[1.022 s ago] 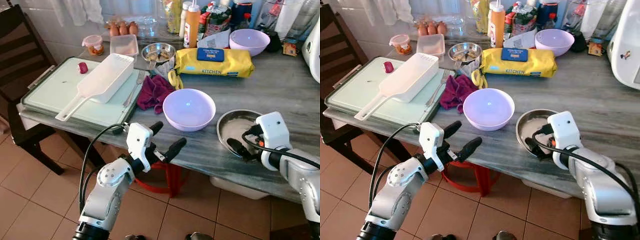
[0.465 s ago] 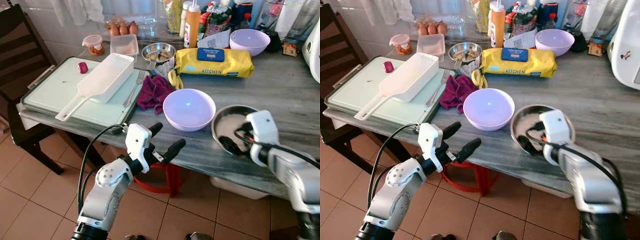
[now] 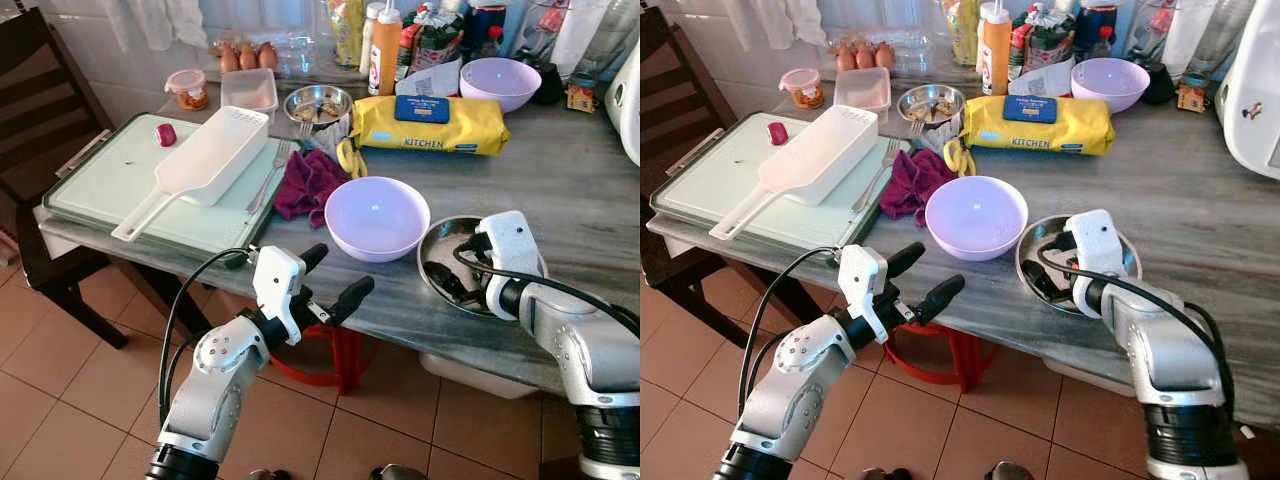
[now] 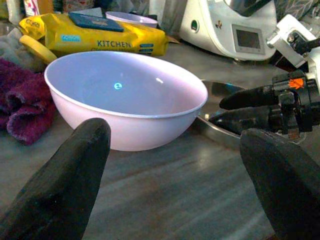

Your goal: Setting the table

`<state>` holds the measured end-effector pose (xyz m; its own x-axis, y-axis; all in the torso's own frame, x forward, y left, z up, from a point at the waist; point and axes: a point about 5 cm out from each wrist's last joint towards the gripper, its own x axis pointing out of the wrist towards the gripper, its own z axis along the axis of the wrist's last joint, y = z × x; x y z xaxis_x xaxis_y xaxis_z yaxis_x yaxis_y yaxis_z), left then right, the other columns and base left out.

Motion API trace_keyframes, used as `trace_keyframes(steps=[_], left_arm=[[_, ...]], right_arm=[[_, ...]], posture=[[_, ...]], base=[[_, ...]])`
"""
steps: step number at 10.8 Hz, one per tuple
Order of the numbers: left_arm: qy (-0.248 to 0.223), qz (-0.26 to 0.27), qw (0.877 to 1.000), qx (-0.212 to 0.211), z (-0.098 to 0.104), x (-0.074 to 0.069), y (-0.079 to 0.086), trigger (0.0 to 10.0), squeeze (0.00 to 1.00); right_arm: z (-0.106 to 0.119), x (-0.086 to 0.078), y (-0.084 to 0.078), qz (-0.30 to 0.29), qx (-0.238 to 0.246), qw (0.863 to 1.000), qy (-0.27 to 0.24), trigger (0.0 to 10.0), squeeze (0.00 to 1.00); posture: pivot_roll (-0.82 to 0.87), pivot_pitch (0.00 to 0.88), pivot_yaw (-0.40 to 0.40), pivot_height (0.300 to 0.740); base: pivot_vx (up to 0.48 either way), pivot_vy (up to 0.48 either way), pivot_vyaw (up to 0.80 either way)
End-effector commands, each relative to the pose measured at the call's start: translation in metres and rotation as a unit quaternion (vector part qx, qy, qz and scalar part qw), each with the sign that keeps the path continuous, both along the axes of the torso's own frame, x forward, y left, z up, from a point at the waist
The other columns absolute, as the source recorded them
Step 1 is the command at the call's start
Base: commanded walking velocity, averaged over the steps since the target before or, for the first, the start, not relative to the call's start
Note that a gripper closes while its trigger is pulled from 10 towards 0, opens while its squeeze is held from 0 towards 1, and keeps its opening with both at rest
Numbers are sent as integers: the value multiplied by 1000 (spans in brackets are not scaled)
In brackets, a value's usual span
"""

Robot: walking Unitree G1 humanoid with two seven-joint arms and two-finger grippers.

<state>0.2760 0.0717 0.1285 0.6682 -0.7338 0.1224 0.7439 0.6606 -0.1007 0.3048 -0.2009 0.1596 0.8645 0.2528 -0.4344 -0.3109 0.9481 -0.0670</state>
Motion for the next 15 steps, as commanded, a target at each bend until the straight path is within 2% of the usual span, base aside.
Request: trace_keyframes(steps=[1, 3, 6, 8, 10, 11, 12, 13, 15], left_arm=[[2, 4, 1000, 4, -1, 0, 2, 10000, 0], [1, 5, 1000, 5, -1, 1, 3, 10000, 0], [0, 6, 1000, 10, -1, 3, 5, 10000, 0], [0, 10, 1000, 15, -1, 3, 9, 10000, 0], [0, 15, 1000, 16, -2, 4, 12, 10000, 0], [-2, 19, 1000, 17, -1, 5, 13, 10000, 0], [-3, 23, 1000, 18, -1, 6, 14, 10000, 0], [-10, 43, 999, 16, 2, 8, 20, 10000, 0], [-20, 85, 996, 4, 6, 8, 37, 10000, 0]], right_arm=[[2, -1, 7, 13, 8, 1000, -1, 10000, 0], [0, -2, 8, 10, 7, 1000, 0, 10000, 0], [8, -3, 5, 0, 12, 1000, -20, 10000, 0], [26, -5, -2, -17, -20, 997, -77, 10000, 0], [40, -8, -6, -36, -24, 991, -129, 10000, 0], [52, -9, -7, -55, -16, 981, -186, 10000, 0], [57, -9, -6, -55, -19, 976, -209, 10000, 0], [70, -10, 2, -48, -26, 962, -267, 10000, 0], [71, -18, 14, -59, -29, 945, -320, 10000, 0]], posture=[[-223, 132, 43, 740], [-223, 130, 48, 740], [-224, 131, 55, 740], [-218, 128, 57, 740], [-215, 121, 58, 740], [-214, 116, 57, 740], [-213, 115, 58, 740], [-209, 115, 55, 740], [-191, 116, 44, 740]], base=[[0, 0, 0], [0, 0, 0], [0, 0, 0], [0, 0, 0], [0, 0, 0], [0, 0, 0], [0, 0, 0], [0, 0, 0], [0, 0, 0]])
